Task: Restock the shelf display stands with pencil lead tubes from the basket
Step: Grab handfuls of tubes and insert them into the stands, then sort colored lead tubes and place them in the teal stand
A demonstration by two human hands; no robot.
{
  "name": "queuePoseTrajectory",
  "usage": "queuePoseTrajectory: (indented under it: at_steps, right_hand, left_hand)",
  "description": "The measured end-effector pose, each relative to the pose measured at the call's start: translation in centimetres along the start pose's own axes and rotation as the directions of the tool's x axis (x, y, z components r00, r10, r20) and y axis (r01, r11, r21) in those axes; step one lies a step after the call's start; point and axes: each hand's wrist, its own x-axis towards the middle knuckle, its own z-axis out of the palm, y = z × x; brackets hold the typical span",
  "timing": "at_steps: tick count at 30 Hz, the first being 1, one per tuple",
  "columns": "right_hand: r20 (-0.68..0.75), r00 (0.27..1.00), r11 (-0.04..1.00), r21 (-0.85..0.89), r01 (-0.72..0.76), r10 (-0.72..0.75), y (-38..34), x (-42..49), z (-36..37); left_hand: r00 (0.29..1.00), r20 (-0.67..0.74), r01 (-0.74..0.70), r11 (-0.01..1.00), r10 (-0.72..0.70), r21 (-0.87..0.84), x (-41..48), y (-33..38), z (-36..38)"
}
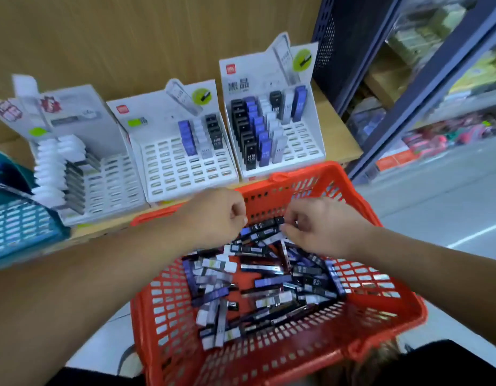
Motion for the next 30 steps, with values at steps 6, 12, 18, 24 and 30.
queuePoseTrajectory:
  at_steps: [6,12,18,24,30]
  right_hand:
    - [0.398,0.821,0.878,0.074,-0.473,0.408,3.6,-0.4,10.2]
    - [0.284,0.692,0.687,0.136,-0.714,0.664,6.0,1.0,15.5]
    - [0.206,0.565,0.533,0.192,-0.824,0.799,4.6,3.3,18.8]
    - [0.019,0.61,0.594,0.207,-0.777,0.792,5.0,3.7,20.5]
    - [-0.046,0.676,0.666,0.226,-0.711,0.736,5.0,3.5,21.1]
  left_hand:
    - [0.944,0.253,0.215,0.976,-0.214,0.025,-0.9,-5.3,11.6]
    - [0.919,0.208,0.306,0.939,-0.335,0.158,0.2,-10.9,13.8]
    - [0.936,0.152,0.274,0.929,-0.317,0.25,1.7,-12.7,15.3]
    - [0.961,0.02,0.256,0.91,-0.277,0.326,2.2,-12.0,18.2]
    - [0.96,-0.043,0.276,0.908,-0.277,0.316,2.7,-12.4,18.5]
